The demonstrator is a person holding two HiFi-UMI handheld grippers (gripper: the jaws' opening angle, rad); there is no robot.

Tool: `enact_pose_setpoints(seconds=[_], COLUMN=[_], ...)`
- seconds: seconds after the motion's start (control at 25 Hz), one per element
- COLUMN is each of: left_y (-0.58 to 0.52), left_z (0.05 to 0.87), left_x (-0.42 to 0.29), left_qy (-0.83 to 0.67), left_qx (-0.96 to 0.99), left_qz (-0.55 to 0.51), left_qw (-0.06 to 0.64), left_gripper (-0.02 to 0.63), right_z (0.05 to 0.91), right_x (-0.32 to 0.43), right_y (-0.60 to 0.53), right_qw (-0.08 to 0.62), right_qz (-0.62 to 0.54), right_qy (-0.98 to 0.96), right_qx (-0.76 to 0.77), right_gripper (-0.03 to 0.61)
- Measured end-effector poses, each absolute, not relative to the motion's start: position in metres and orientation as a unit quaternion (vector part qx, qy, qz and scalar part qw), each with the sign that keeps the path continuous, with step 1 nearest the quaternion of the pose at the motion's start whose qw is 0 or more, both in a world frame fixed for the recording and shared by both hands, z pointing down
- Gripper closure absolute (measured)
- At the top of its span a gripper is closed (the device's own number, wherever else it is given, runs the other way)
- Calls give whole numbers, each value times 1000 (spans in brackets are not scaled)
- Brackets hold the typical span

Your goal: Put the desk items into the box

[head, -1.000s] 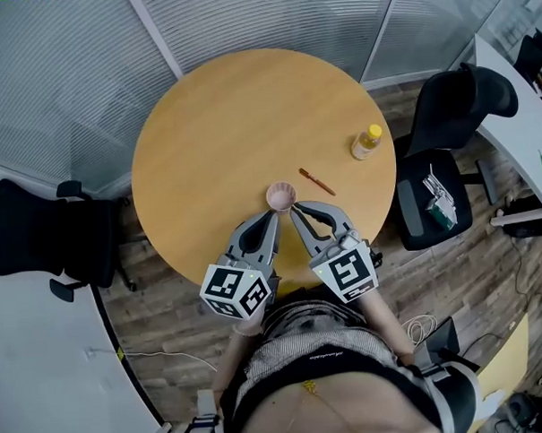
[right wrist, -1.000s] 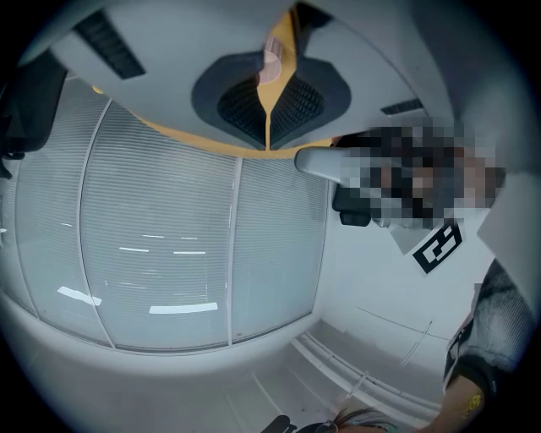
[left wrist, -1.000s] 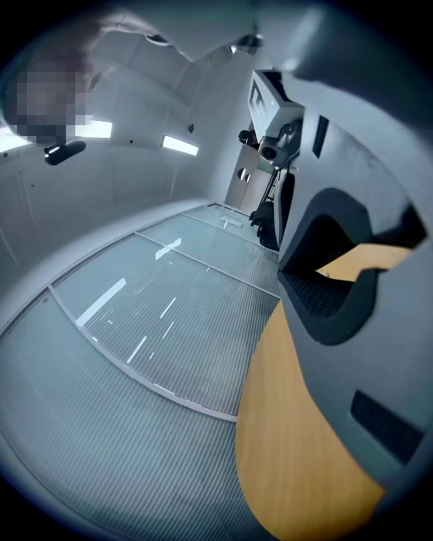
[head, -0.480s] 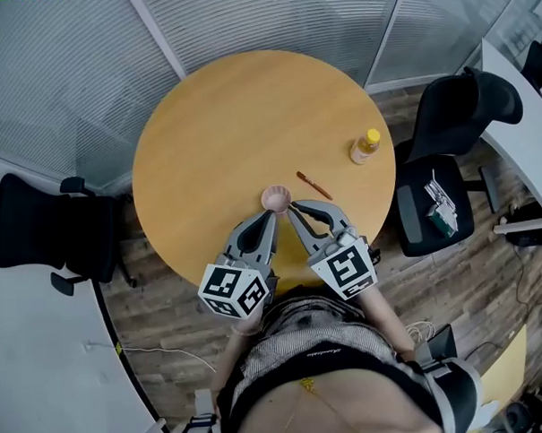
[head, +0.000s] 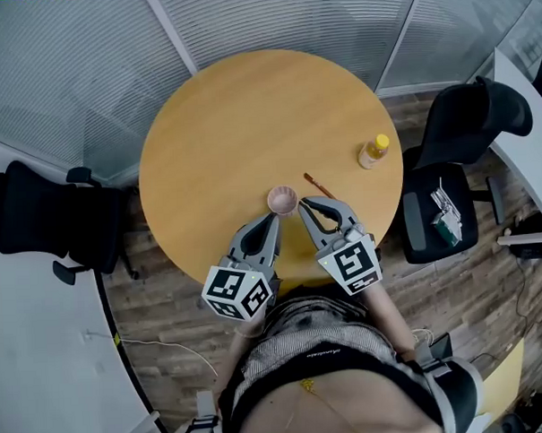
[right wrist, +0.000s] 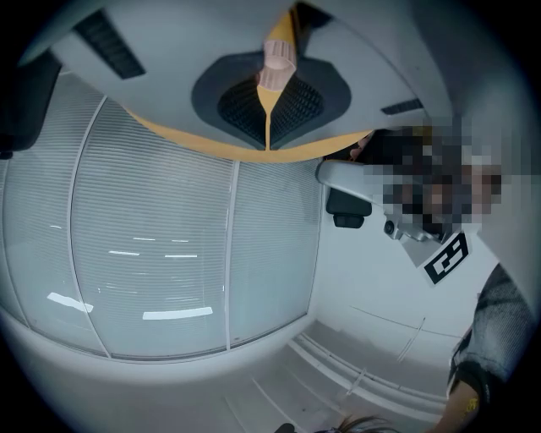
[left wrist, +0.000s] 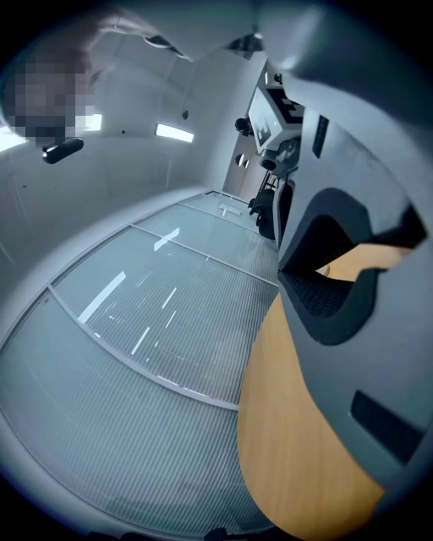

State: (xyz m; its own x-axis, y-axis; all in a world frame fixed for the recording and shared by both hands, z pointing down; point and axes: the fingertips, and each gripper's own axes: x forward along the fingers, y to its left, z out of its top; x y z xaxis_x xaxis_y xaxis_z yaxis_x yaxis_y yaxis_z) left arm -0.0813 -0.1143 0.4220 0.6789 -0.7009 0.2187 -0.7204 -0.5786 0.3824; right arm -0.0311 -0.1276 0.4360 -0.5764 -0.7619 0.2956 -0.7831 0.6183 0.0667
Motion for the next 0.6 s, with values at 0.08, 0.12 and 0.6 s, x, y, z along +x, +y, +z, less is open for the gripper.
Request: enact_pose_setpoints(seconds=[0.08, 0.12, 0.6], left_y=[-114, -113, -104], left_z=[422, 422, 425], left_x=[-82, -83, -90], left_qy=[-403, -404, -420], left_qx=[887, 886, 877], left_qz=[22, 21, 19], left_qw=[226, 227, 232], left_gripper=[612, 612, 612], right_z=[438, 438, 456], right_x=[-25, -21, 20], right_y=[-131, -133, -144], right_qw=[150, 149, 162], right_qz=[39, 41, 56], right_qy=[-884, -882, -857], right_qx=[441, 444, 487], right_gripper=[551, 551, 551])
